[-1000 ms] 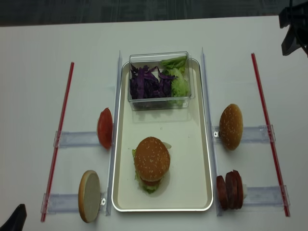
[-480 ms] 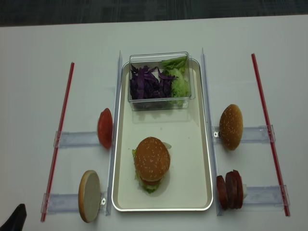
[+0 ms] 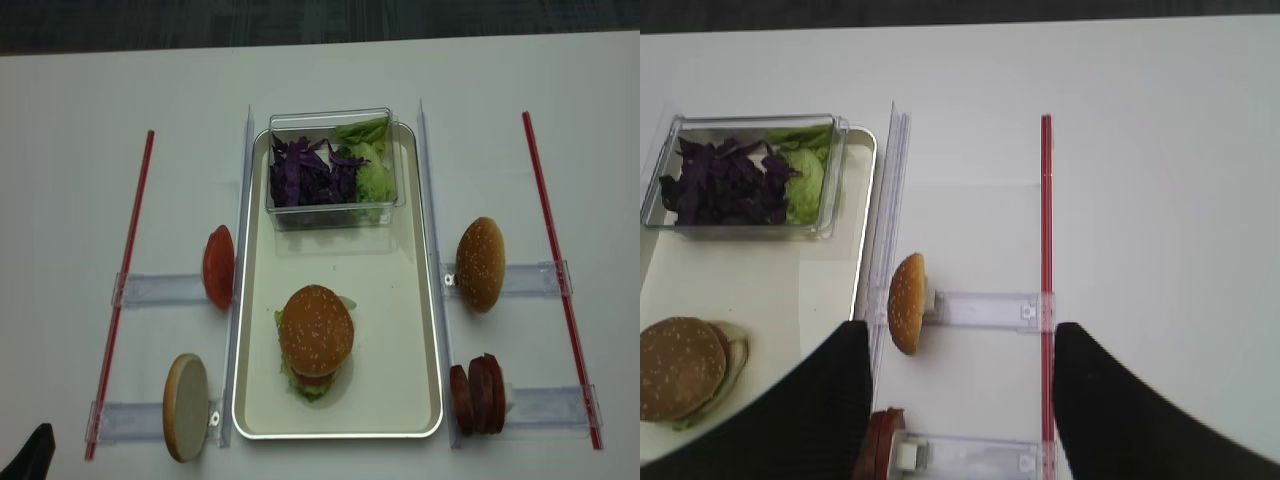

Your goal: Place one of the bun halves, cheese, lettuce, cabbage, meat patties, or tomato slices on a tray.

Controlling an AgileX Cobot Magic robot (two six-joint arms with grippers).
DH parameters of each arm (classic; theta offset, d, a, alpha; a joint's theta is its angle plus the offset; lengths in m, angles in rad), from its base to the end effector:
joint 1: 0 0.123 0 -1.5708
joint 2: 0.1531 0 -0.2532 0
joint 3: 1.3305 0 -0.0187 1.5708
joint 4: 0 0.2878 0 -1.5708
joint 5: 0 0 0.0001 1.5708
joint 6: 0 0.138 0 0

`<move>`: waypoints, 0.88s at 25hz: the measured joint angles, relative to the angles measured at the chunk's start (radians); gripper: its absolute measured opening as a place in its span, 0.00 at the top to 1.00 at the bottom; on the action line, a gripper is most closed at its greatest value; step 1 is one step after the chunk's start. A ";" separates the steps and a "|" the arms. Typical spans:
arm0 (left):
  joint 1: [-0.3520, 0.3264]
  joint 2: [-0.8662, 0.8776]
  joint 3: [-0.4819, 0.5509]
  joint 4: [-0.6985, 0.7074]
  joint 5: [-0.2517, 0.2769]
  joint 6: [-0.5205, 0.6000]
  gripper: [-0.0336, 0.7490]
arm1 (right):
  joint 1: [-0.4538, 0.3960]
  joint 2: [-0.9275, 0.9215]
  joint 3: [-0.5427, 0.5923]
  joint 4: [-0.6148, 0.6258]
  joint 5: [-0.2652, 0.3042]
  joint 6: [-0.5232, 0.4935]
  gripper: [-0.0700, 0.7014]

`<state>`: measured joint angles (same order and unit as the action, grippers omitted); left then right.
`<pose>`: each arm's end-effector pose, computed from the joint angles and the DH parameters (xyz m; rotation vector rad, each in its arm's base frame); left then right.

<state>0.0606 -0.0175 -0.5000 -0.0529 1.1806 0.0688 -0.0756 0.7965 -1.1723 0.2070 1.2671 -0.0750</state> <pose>0.0911 -0.0012 0.2611 0.0157 2.1454 0.0112 0.1977 0.0122 0.3772 -0.0203 2.3570 0.1909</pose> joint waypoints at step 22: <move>0.000 0.000 0.000 0.002 0.000 0.000 0.27 | 0.000 -0.528 0.583 0.021 -0.107 -0.002 0.35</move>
<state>0.0606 -0.0175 -0.5000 -0.0513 1.1806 0.0688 -0.0756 0.2687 -0.5897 0.2279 1.1602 -0.0775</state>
